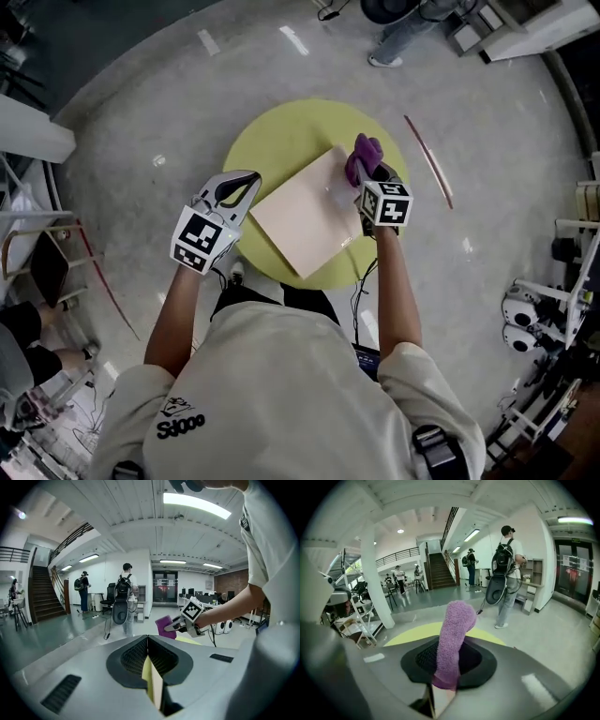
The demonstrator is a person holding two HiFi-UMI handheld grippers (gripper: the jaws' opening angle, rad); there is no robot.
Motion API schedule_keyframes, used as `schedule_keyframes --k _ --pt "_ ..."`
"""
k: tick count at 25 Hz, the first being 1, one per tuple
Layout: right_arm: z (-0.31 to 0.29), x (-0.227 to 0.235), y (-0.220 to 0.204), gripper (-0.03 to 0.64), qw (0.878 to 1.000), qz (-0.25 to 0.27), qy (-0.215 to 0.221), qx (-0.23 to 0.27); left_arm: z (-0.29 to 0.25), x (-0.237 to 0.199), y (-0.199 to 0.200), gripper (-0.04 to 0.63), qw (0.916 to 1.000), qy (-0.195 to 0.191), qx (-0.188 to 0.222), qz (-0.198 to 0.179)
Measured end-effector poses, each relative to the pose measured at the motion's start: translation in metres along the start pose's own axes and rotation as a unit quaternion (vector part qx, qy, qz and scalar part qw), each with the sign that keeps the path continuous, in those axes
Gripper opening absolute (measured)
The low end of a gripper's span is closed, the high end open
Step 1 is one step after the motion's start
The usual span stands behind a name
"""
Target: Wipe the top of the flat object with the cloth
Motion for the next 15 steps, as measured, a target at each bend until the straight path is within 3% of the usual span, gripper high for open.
schedule_keyframes --k 8,15 --pt "-0.079 0.000 -0.012 0.072 0.995 0.088 0.021 -0.046 -0.004 -0.001 -0.018 0.006 0.9981 0.047 -0.027 0.030" --pt "-0.100 -0.020 -0.029 0.074 0.989 0.134 0.042 -0.055 0.000 -0.001 -0.033 0.006 0.9956 0.071 -0.039 0.047"
Point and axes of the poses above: the fingertips, and each gripper's own axes: z backward along the fingers, x to its right, y out of its top, the point moved 7 cm from there along z, backward along the fingers, and after that the axes turned 3 degrees about -z, right-handed, at the moved point
